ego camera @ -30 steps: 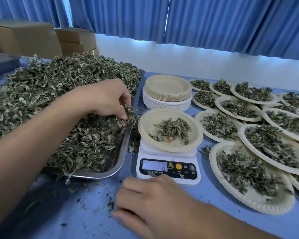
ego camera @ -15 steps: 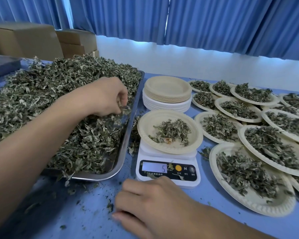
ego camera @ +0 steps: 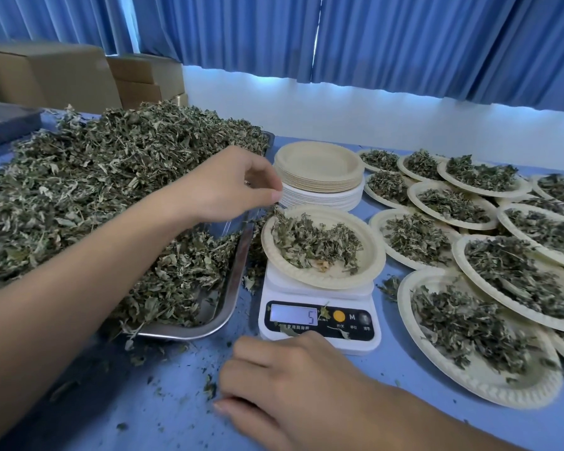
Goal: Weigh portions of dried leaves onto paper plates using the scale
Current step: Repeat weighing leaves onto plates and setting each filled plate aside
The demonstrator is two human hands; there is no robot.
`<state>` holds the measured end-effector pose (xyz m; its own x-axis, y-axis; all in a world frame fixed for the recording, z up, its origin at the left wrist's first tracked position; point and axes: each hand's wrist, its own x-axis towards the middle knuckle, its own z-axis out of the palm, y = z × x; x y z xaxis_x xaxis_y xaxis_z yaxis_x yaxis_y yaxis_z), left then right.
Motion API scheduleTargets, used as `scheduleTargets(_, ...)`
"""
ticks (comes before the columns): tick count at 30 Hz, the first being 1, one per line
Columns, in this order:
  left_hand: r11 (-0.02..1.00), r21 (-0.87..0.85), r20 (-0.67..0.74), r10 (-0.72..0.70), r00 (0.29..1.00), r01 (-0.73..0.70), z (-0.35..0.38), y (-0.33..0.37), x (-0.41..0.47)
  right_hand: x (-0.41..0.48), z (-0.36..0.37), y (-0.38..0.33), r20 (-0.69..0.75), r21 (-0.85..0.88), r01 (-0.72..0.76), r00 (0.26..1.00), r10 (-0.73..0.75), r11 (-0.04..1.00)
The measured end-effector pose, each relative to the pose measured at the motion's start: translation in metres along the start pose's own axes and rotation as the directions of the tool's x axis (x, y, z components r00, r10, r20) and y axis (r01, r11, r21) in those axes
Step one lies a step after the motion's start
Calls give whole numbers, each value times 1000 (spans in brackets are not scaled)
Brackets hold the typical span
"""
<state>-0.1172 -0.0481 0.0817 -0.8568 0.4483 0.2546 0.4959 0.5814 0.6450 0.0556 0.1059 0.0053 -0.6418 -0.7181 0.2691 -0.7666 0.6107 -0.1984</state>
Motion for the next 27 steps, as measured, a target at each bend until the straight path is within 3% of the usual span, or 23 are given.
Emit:
scheduleTargets(4, 989, 142, 40, -47, 998, 41, 0, -7, 2, -1, -1, 0, -14, -5, -3, 1000, 3, 1000)
scheduleTargets(8, 982, 179, 93, -76, 993, 58, 9, -7, 1, -1, -2, 0, -16, 5, -13, 1000, 13, 1000)
scheduleTargets(14, 892, 436, -7, -131, 991, 121, -5, -13, 3, -1, -4, -2, -34, -8, -1, 999, 1, 1000)
scheduleTargets(17, 778, 611, 181, -319, 930, 148, -17, -20, 1, -1, -5, -2, -19, -11, -3, 1000, 3, 1000)
scheduleTargets(20, 723, 690, 378, -404, 833, 37, -17, -25, -3, -1, -5, -2, -6, -6, -9, 1000, 9, 1000)
scheduleTargets(23, 734, 679, 454, -404, 794, -15, -11, -26, -4, 0, -5, -3, 5, -5, -16, 1000, 16, 1000)
scheduleTargets(27, 780, 626, 507, -430, 747, 24, -8, -21, -7, 1, -5, -4, 29, -9, -19, 999, 19, 1000)
